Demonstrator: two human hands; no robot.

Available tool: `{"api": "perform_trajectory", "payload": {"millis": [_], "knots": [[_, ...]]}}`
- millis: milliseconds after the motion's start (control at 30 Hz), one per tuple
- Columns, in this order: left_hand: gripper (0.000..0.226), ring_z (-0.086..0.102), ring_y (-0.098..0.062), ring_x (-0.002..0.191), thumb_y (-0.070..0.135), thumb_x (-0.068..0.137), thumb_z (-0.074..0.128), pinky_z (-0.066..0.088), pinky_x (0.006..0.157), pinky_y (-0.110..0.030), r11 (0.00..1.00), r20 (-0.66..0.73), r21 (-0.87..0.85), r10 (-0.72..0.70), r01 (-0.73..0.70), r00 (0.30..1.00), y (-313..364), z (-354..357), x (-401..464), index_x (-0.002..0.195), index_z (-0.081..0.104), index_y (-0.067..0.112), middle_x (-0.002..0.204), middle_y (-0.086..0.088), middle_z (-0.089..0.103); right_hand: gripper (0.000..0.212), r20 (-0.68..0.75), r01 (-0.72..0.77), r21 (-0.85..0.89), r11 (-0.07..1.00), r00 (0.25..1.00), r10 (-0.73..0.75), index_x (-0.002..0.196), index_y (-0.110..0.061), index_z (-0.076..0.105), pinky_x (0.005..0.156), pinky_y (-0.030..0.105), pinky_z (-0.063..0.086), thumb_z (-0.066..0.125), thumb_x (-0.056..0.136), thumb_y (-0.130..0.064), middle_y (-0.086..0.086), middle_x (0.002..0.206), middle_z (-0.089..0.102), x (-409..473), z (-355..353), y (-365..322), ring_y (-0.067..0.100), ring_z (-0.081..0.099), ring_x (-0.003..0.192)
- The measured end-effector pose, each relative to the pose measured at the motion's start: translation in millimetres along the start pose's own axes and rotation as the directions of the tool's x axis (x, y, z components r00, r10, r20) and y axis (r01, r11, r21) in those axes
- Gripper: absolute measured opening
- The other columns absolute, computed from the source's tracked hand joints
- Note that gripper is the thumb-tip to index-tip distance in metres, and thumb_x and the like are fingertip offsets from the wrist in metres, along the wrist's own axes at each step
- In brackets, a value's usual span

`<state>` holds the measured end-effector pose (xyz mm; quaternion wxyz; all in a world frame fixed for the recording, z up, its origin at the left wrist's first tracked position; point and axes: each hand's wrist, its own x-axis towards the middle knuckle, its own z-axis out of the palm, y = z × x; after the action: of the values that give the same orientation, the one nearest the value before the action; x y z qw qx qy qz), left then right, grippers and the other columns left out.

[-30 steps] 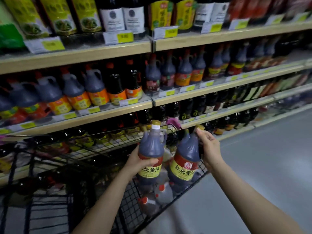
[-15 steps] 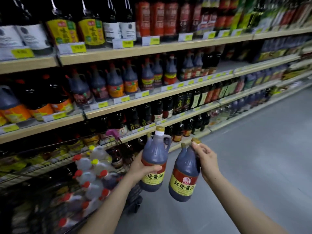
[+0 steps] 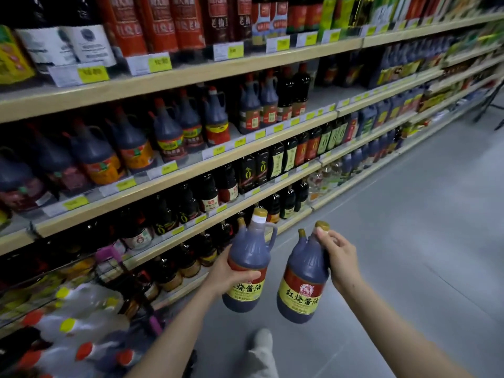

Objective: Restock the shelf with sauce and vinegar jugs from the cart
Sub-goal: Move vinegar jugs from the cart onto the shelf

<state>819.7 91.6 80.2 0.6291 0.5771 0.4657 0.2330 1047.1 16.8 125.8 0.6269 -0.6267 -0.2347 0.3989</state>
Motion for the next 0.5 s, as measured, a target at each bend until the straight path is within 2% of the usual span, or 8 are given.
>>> {"api": "perform_trajectory", "payload": {"millis": [167, 333, 433, 500], "knots": [[0.083, 0.062, -0.010, 0.100, 0.036, 0.035, 0.084, 0.049, 0.078, -0.024, 0.999, 0.008, -0.032, -0.012, 0.012, 1.000, 27.5, 3.9, 89.4, 0.112, 0.052, 0.032, 0.107, 0.009, 0.065, 0.015, 0.019, 0.032, -0.059, 0.998, 0.999, -0.031, 0.081, -0.006, 0.064, 0.053, 0.022, 0.050, 0.064, 0.085, -0.021, 0.001, 0.063, 0.066, 85.6, 6.2, -23.0, 0.011, 0.063, 0.059], [0.074, 0.065, 0.001, 0.083, 0.027, 0.036, 0.084, 0.049, 0.063, -0.013, 0.994, -0.013, -0.105, 0.009, -0.010, 1.000, 72.3, 0.1, 154.9, 0.103, 0.054, 0.032, 0.093, 0.017, 0.067, 0.020, 0.037, 0.086, -0.074, 0.994, 0.996, -0.084, 0.082, -0.002, 0.063, 0.064, 0.031, 0.047, 0.065, 0.084, -0.022, 0.011, 0.072, 0.064, 164.7, 21.9, -59.8, 0.017, 0.061, 0.065], [0.074, 0.066, 0.002, 0.081, 0.025, 0.035, 0.083, 0.049, 0.063, -0.013, 0.993, -0.048, -0.105, 0.043, -0.048, 0.998, 92.9, -9.5, 180.0, 0.102, 0.054, 0.032, 0.095, 0.014, 0.067, 0.016, 0.089, 0.155, -0.124, 0.980, 0.985, -0.145, 0.074, -0.009, 0.064, 0.062, 0.028, 0.045, 0.065, 0.085, -0.021, 0.009, 0.068, 0.064, 202.9, 37.1, -83.3, 0.012, 0.059, 0.063], [0.080, 0.064, -0.004, 0.088, 0.034, 0.031, 0.082, 0.048, 0.067, -0.017, 0.993, -0.098, -0.109, 0.042, -0.053, 0.994, 100.6, -18.8, 194.5, 0.105, 0.052, 0.035, 0.099, 0.014, 0.065, 0.020, 0.163, 0.222, -0.190, 0.956, 0.968, -0.193, 0.070, -0.008, 0.062, 0.057, 0.023, 0.043, 0.064, 0.086, -0.021, 0.001, 0.061, 0.063, 228.8, 50.1, -97.7, 0.007, 0.057, 0.058]]}}
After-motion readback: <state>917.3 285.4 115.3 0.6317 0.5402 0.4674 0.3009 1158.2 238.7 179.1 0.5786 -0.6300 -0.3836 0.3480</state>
